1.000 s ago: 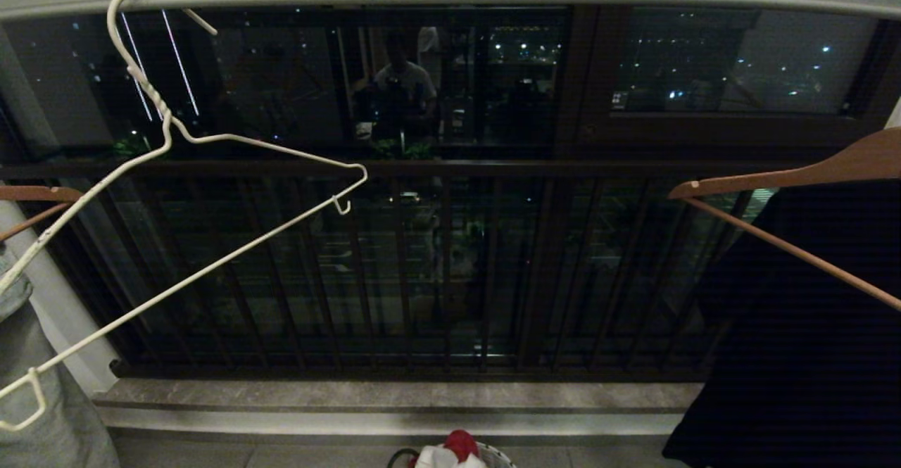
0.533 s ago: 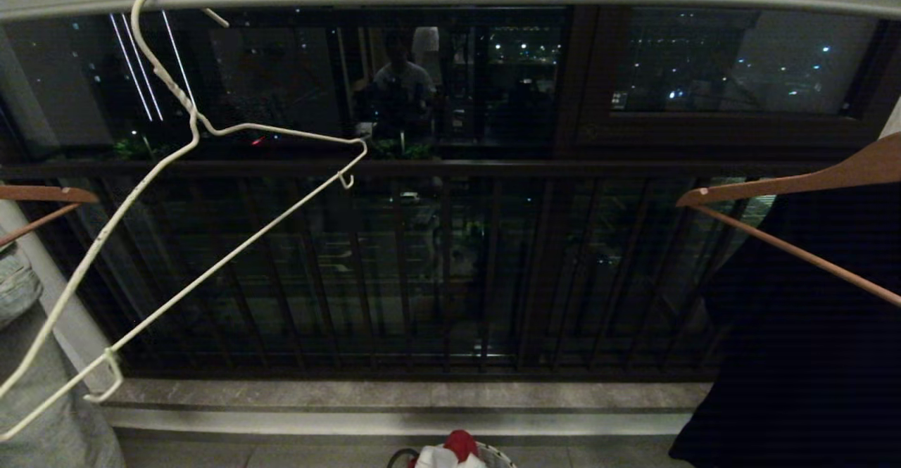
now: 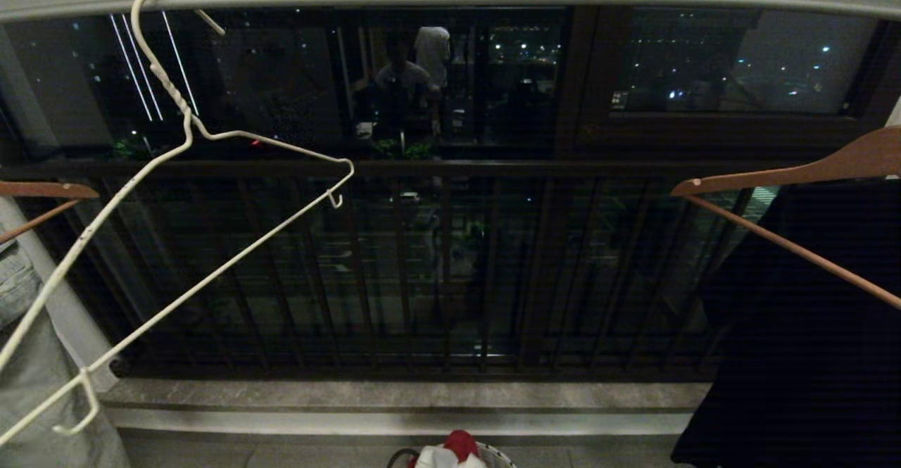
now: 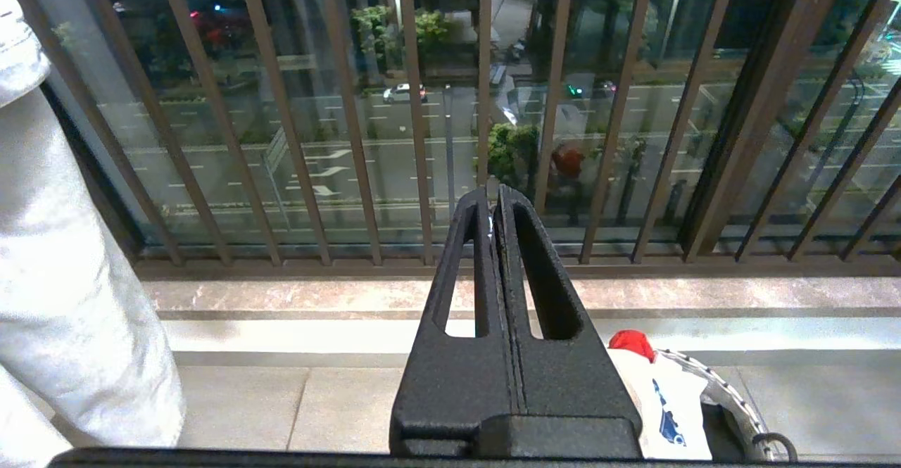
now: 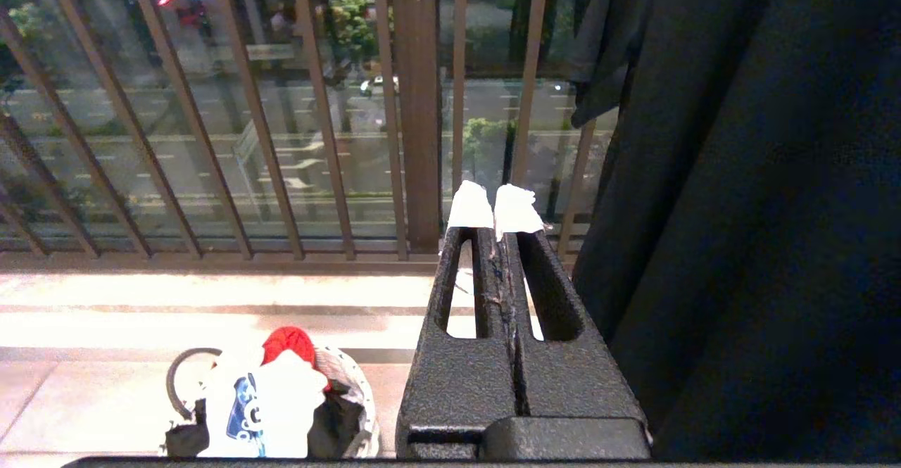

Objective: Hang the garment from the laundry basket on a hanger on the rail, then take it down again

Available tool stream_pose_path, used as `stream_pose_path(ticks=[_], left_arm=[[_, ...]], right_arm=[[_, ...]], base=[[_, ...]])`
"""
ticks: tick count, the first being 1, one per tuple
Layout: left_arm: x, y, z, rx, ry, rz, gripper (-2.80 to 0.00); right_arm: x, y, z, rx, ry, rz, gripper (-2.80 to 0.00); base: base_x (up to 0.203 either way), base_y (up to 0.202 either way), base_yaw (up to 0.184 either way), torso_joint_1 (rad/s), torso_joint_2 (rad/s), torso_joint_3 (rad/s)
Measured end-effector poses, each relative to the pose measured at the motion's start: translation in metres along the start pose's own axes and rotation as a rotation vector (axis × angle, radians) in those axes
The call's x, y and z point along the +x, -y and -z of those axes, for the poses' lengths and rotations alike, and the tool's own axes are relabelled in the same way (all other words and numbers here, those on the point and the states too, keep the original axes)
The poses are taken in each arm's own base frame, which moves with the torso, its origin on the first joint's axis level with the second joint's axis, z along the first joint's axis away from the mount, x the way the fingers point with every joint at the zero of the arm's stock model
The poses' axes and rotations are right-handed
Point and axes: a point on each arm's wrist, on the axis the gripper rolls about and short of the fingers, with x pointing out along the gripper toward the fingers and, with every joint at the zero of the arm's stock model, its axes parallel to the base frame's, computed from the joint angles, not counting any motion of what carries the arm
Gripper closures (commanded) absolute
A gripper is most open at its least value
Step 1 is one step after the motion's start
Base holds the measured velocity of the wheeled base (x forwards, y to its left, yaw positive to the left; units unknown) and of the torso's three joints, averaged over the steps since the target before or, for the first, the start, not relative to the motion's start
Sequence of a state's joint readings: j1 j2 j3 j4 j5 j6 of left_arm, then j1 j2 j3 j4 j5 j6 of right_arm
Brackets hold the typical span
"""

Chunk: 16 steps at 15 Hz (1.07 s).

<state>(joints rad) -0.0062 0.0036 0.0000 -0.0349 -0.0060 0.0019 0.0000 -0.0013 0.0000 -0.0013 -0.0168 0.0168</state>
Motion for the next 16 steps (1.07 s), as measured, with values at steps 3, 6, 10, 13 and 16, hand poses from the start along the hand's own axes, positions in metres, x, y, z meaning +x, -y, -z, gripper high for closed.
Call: stream_pose_path(ticks=[3, 6, 10, 13, 16], left_arm=[[0.0, 0.0, 0.0, 0.0, 0.0, 0.0, 0.0], [0.0, 0.0, 0.0, 0.0, 0.0, 0.0, 0.0], [0.0, 0.0, 0.0, 0.0, 0.0, -0.001, 0.0], [0.0, 0.0, 0.0, 0.0, 0.0, 0.0, 0.0], [0.0, 0.0, 0.0, 0.0, 0.0, 0.0, 0.0]], right_arm=[[0.0, 0.0, 0.0, 0.0, 0.0, 0.0, 0.0], [0.0, 0.0, 0.0, 0.0, 0.0, 0.0, 0.0], [0.0, 0.0, 0.0, 0.001, 0.0, 0.0, 0.0], [0.0, 0.0, 0.0, 0.001, 0.0, 0.0, 0.0], [0.0, 0.0, 0.0, 0.002, 0.0, 0.001, 0.0]], base=[[0.0, 0.0, 0.0, 0.0, 0.0, 0.0], [0.0, 0.0, 0.0, 0.0, 0.0, 0.0], [0.0, 0.0, 0.0, 0.0, 0.0, 0.0], [0.0, 0.0, 0.0, 0.0, 0.0, 0.0], [0.0, 0.0, 0.0, 0.0, 0.0, 0.0]])
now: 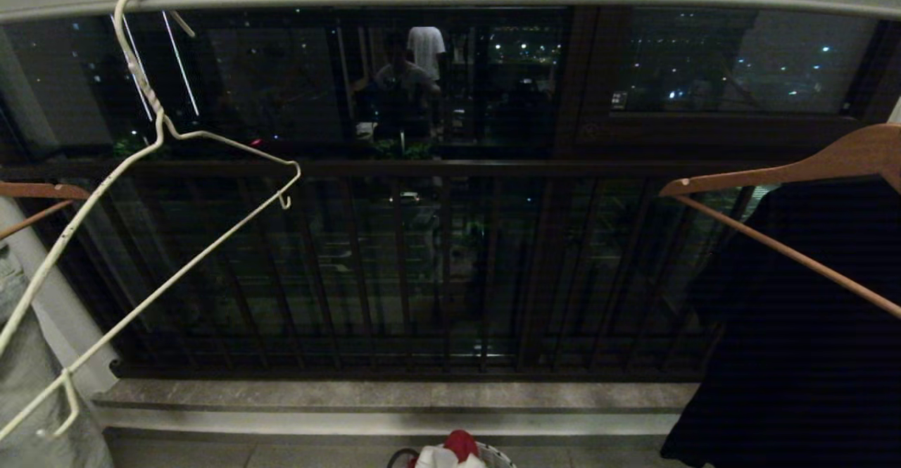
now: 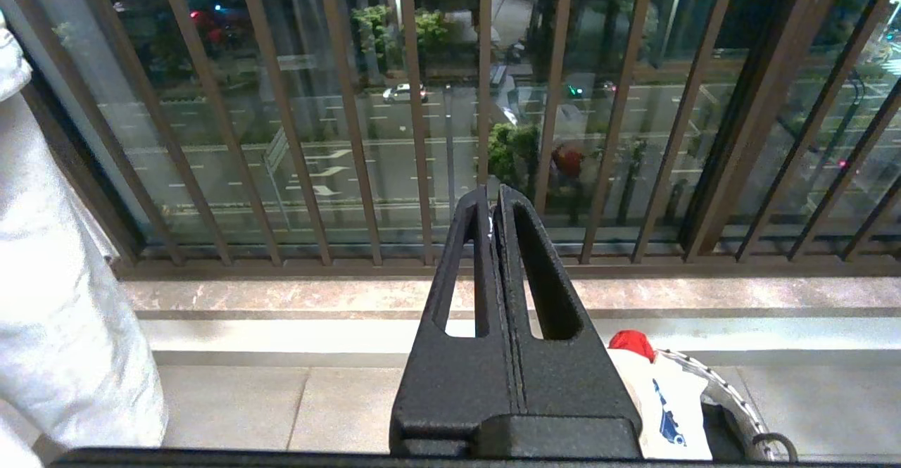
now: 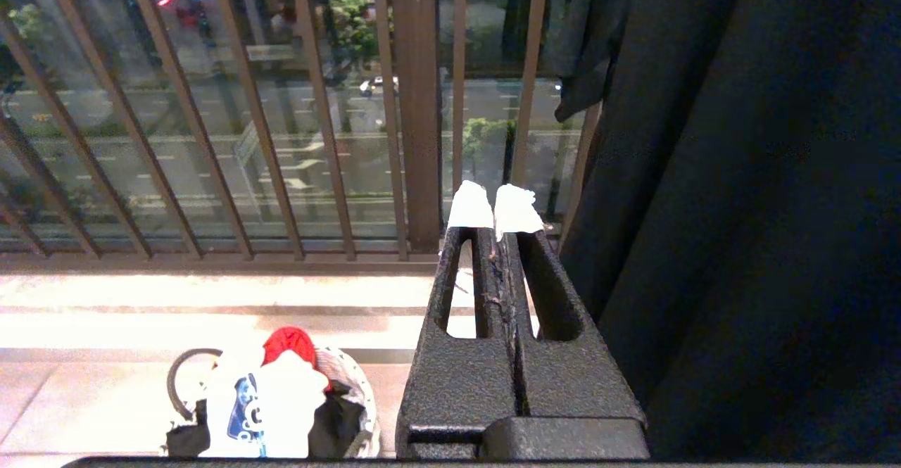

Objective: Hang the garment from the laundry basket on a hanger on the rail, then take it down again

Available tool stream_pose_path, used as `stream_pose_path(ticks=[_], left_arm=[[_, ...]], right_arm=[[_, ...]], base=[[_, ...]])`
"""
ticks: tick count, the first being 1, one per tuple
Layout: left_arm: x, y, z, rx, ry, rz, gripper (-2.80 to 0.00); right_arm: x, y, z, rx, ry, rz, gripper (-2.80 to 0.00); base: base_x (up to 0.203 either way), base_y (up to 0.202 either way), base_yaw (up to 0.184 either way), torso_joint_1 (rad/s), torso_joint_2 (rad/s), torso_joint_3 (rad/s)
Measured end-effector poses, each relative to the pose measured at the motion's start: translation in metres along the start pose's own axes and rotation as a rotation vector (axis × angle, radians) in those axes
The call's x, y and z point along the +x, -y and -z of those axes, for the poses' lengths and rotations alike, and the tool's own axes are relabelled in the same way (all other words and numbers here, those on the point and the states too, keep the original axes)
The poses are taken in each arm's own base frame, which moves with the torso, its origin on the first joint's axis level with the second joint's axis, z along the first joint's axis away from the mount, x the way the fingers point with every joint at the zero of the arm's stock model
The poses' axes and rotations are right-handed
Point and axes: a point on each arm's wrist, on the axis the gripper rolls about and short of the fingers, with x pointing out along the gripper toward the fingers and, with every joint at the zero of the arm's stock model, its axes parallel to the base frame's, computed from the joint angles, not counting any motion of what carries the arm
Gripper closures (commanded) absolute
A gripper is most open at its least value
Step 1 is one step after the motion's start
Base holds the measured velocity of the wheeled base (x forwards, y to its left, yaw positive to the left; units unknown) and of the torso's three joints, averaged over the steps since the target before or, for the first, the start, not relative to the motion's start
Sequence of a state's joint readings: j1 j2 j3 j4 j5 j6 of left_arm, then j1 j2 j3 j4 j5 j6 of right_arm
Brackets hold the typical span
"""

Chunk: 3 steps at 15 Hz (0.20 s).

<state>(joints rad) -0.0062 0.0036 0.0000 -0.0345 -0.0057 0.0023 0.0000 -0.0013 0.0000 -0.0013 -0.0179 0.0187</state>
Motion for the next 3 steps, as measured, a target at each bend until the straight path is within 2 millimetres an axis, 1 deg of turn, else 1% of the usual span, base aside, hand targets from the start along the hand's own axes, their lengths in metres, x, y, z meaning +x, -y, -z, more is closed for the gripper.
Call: stream_pose_path(ticks=[3], left_arm=[[0.0, 0.0, 0.0, 0.0, 0.0, 0.0, 0.0]], right_arm=[[0.0, 0.0, 0.0, 0.0, 0.0, 0.0, 0.0]], base=[[0.0, 0.0, 0.0, 0.0, 0.0, 0.0]])
